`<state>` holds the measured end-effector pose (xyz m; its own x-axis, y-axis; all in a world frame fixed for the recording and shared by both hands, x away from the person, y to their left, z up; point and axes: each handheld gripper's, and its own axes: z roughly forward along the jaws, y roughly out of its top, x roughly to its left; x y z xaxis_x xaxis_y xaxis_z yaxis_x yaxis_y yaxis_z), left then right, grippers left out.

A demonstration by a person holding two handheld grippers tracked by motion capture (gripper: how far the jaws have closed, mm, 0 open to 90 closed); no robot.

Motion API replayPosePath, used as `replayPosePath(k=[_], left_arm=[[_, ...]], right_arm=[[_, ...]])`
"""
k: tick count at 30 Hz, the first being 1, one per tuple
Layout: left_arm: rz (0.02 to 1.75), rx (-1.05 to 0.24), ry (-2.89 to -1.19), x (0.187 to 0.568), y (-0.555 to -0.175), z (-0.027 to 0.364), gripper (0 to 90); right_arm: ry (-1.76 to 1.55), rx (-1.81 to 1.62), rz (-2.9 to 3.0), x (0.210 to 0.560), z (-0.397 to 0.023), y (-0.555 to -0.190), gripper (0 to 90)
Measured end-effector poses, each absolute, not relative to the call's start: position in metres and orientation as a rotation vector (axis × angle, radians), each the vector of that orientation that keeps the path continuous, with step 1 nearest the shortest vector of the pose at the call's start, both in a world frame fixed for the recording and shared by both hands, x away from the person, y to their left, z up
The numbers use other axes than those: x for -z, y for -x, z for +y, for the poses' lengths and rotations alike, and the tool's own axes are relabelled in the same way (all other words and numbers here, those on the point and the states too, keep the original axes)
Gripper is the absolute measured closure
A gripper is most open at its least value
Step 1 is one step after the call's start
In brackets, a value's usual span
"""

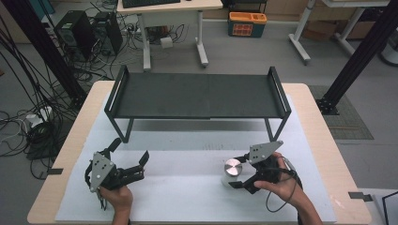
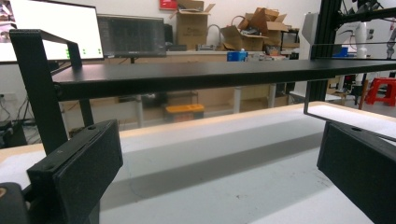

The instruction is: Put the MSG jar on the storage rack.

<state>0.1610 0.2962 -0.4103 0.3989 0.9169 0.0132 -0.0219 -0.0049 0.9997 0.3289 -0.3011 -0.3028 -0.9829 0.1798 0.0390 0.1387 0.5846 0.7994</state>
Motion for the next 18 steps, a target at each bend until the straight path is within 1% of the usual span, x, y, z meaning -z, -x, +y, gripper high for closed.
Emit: replayPosePath(k=[2,4,5,6,7,18], left_arm=[[0.881,-0.92,-1.37,0.41,-0.161,0.296,0.3],[0.882,-0.919,-1.37,0.41,-0.161,0.296,0.4],[0.882,-0.919,-1.37,0.41,-0.161,0.296,0.4],[0.883,-0.92,-1.37,0.41,-0.161,0.296,0.4],[0.884,-0.921,-1.369,0.41,-0.161,0.296,0.4],[0.88,-0.923,-1.367,0.411,-0.16,0.296,0.4]], right_arm=[[-0.258,-1.377,2.748,0.303,-0.3,-0.328,28.9],[-0.241,-1.375,2.743,0.303,-0.299,-0.327,35.4],[-0.238,-1.377,2.742,0.304,-0.299,-0.327,36.0],[-0.235,-1.365,2.733,0.304,-0.298,-0.325,39.9],[-0.23,-1.356,2.726,0.303,-0.297,-0.324,42.0],[-0.229,-1.327,2.712,0.3,-0.294,-0.318,42.4]])
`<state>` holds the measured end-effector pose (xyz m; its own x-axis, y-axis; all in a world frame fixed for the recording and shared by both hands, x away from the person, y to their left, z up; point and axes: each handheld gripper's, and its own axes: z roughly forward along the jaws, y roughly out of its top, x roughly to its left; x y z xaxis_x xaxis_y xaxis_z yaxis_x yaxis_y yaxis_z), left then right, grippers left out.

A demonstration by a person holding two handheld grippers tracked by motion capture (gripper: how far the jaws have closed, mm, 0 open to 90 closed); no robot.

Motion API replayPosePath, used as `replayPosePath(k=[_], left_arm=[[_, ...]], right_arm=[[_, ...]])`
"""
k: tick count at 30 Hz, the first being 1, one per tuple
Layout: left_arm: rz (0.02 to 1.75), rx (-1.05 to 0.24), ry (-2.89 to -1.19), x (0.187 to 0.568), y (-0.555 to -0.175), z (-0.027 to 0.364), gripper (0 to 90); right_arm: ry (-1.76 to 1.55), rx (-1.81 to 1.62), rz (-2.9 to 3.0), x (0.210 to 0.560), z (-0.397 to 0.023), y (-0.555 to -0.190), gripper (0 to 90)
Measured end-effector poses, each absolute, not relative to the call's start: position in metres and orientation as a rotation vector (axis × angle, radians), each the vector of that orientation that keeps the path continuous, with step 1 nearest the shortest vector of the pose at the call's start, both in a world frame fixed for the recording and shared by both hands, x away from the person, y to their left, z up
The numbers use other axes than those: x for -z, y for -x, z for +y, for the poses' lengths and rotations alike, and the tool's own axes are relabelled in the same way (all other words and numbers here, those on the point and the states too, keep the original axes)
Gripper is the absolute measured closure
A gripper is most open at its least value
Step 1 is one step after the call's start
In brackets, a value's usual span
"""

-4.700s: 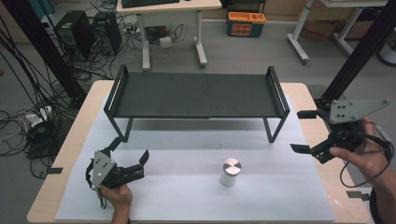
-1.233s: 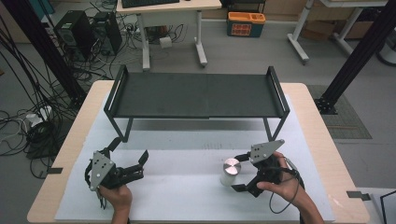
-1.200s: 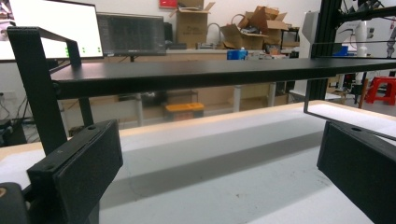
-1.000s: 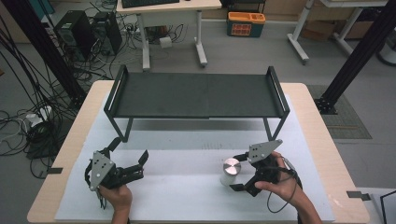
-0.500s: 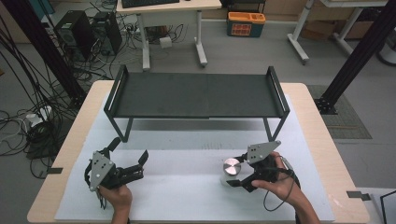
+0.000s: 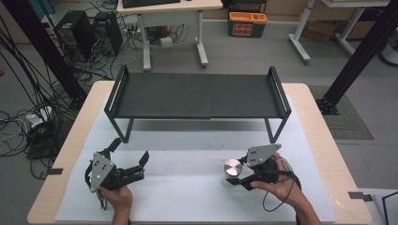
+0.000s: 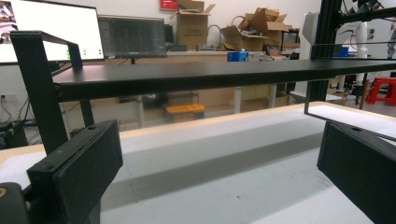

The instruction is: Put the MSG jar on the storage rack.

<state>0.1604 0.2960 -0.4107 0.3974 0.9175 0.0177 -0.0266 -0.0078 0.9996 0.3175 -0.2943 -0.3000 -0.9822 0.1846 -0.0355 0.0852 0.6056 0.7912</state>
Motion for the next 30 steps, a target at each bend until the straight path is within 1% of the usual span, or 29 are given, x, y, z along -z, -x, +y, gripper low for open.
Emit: replayPosePath(k=[5,6,7,8,9,12,13,14,15,16,17,18,19,20,22,25,26,27,28,29,30], left_arm=[[0.88,-0.925,-1.368,0.41,-0.16,0.296,0.4],[0.882,-0.924,-1.37,0.41,-0.16,0.295,0.4],[0.882,-0.925,-1.37,0.41,-0.16,0.295,0.4],[0.881,-0.926,-1.371,0.41,-0.16,0.295,0.4],[0.879,-0.927,-1.37,0.41,-0.16,0.295,0.4],[0.881,-0.928,-1.369,0.41,-0.16,0.295,0.4],[0.88,-0.927,-1.369,0.41,-0.16,0.295,0.4],[0.88,-0.927,-1.37,0.41,-0.16,0.295,0.4],[0.881,-0.927,-1.37,0.41,-0.16,0.295,0.4],[0.88,-0.928,-1.371,0.41,-0.16,0.295,0.4],[0.88,-0.928,-1.372,0.41,-0.16,0.295,0.4],[0.882,-0.927,-1.372,0.41,-0.16,0.295,0.4],[0.884,-0.928,-1.372,0.41,-0.16,0.295,0.4],[0.885,-0.928,-1.37,0.41,-0.16,0.295,0.4],[0.886,-0.93,-1.362,0.411,-0.16,0.295,0.4],[0.89,-0.927,-1.356,0.411,-0.159,0.296,0.4],[0.889,-0.928,-1.357,0.411,-0.16,0.296,0.4],[0.892,-0.925,-1.359,0.411,-0.16,0.295,0.4],[0.894,-0.926,-1.364,0.41,-0.16,0.295,0.4],[0.896,-0.926,-1.366,0.41,-0.16,0.295,0.4],[0.894,-0.926,-1.365,0.41,-0.16,0.295,0.4]], right_arm=[[-0.24,-1.403,2.678,0.288,-0.301,-0.316,42.4],[-0.237,-1.426,2.666,0.28,-0.304,-0.316,42.4],[-0.229,-1.439,2.65,0.264,-0.306,-0.317,42.4],[-0.229,-1.439,2.65,0.264,-0.306,-0.317,42.4],[-0.219,-1.445,2.625,0.241,-0.308,-0.318,42.4],[-0.199,-1.458,2.581,0.204,-0.311,-0.322,42.4],[-0.199,-1.458,2.581,0.204,-0.311,-0.322,42.4],[-0.178,-1.459,2.548,0.177,-0.311,-0.324,42.4],[-0.178,-1.459,2.548,0.177,-0.311,-0.324,42.4],[-0.156,-1.459,2.513,0.151,-0.311,-0.326,42.4],[-0.156,-1.459,2.513,0.151,-0.311,-0.326,42.4],[-0.15,-1.457,2.49,0.138,-0.311,-0.326,42.4],[-0.154,-1.454,2.441,0.115,-0.311,-0.33,42.4],[-0.154,-1.454,2.441,0.115,-0.311,-0.33,42.4],[-0.186,-1.473,2.392,0.096,-0.312,-0.34,42.4],[-0.255,-1.466,2.342,0.081,-0.309,-0.354,42.4],[-0.328,-1.449,2.332,0.076,-0.304,-0.371,42.4],[-0.328,-1.449,2.332,0.076,-0.304,-0.371,42.4],[-0.368,-1.439,2.327,0.077,-0.301,-0.38,42.4],[-0.448,-1.406,2.33,0.082,-0.293,-0.396,42.4],[-0.448,-1.406,2.33,0.082,-0.293,-0.396,42.4]])
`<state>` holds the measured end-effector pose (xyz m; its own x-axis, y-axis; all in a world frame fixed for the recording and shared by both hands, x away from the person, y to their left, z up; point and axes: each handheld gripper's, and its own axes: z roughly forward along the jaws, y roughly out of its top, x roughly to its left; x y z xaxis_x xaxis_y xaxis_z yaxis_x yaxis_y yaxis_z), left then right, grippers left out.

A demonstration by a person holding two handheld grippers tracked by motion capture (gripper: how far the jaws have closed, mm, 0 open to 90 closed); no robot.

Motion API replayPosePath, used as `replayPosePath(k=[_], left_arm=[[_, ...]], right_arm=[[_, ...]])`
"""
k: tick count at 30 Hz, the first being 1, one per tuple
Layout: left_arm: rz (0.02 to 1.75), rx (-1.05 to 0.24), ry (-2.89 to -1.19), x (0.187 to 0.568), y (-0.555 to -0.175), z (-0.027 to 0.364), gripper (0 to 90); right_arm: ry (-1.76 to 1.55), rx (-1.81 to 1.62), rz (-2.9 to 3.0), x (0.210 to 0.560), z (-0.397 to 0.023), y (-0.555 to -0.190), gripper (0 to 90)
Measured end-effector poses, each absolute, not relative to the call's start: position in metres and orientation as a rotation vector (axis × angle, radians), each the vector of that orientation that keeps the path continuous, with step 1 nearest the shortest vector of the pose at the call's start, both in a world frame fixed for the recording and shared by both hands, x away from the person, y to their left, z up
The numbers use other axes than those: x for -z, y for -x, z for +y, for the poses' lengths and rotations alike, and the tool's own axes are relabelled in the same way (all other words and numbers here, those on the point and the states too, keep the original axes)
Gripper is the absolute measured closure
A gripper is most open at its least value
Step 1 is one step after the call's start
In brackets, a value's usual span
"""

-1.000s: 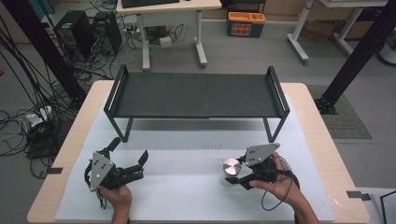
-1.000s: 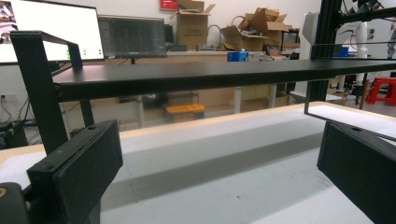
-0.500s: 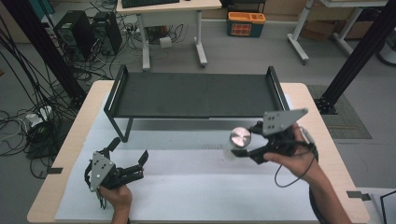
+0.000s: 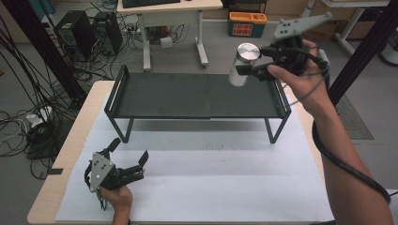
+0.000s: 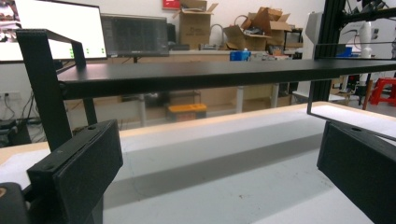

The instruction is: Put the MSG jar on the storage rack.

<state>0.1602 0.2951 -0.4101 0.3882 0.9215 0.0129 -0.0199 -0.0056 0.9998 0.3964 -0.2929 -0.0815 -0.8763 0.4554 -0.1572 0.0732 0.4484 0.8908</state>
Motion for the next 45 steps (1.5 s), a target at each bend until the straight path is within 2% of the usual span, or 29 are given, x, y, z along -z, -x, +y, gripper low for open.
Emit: replayPosePath(k=[6,11,17,30,31,32,33,36,45], left_arm=[[0.891,-0.925,-1.357,0.411,-0.16,0.296,0.4],[0.894,-0.925,-1.357,0.411,-0.16,0.296,0.4],[0.889,-0.924,-1.352,0.412,-0.159,0.297,0.4],[0.89,-0.929,-1.356,0.411,-0.159,0.296,0.4],[0.889,-0.93,-1.354,0.412,-0.159,0.296,0.4],[0.89,-0.931,-1.35,0.412,-0.159,0.296,0.4],[0.892,-0.93,-1.349,0.412,-0.159,0.296,0.3],[0.891,-0.93,-1.344,0.413,-0.159,0.296,0.4],[0.892,-0.929,-1.339,0.413,-0.158,0.297,0.4]], right_arm=[[-0.637,-1.313,2.345,0.122,-0.271,-0.429,42.4],[-0.752,-1.288,2.342,0.15,-0.266,-0.441,42.4],[-0.775,-1.267,2.359,0.165,-0.264,-0.448,42.4],[-0.779,-1.282,2.348,0.172,-0.267,-0.448,41.9],[-0.801,-1.282,2.346,0.172,-0.268,-0.448,37.9],[-0.815,-1.286,2.341,0.172,-0.269,-0.448,27.7],[-0.835,-1.305,2.327,0.172,-0.273,-0.446,21.3],[-0.826,-1.349,2.295,0.168,-0.285,-0.437,11.3],[-0.59,-1.354,2.349,0.143,-0.323,-0.363,5.8]])
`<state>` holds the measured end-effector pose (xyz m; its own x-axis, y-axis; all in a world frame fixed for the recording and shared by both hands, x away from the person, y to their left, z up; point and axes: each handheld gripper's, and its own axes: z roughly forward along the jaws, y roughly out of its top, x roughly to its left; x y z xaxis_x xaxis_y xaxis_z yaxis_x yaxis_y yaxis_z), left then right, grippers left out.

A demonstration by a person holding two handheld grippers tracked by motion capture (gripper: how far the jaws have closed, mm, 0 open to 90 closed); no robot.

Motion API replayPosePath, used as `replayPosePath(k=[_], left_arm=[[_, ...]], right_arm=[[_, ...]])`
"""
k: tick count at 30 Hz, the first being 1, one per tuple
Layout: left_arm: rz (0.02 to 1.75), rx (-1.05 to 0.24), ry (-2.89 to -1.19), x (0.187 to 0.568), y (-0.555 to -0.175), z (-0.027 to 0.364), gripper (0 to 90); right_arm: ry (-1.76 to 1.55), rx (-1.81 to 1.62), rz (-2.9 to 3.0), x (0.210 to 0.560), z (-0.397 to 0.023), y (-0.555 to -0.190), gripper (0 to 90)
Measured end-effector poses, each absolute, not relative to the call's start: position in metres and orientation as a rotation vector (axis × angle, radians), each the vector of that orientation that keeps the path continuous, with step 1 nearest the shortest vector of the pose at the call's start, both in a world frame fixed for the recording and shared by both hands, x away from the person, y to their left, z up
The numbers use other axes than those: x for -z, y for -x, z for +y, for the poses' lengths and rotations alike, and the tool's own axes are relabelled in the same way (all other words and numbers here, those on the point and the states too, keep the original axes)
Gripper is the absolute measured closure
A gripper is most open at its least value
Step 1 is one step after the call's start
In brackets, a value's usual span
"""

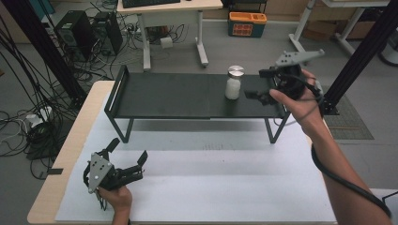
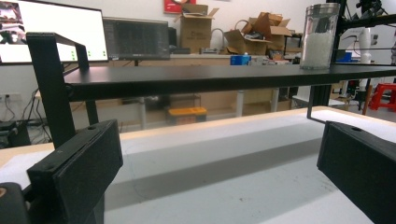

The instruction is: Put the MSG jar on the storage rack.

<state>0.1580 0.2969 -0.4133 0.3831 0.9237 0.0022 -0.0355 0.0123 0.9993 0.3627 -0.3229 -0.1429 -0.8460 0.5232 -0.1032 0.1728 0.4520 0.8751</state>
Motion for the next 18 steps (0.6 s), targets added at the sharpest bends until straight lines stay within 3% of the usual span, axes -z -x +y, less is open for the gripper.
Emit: replayPosePath(k=[6,10,18], left_arm=[[0.889,-0.926,-1.322,0.415,-0.157,0.299,0.4],[0.885,-0.922,-1.324,0.415,-0.158,0.299,0.3],[0.884,-0.92,-1.32,0.416,-0.157,0.3,0.4]], right_arm=[[-0.486,-1.279,2.456,0.149,-0.337,-0.308,4.2],[-0.462,-1.245,2.542,0.171,-0.341,-0.283,3.7],[-0.492,-1.254,2.614,0.204,-0.344,-0.271,4.8]])
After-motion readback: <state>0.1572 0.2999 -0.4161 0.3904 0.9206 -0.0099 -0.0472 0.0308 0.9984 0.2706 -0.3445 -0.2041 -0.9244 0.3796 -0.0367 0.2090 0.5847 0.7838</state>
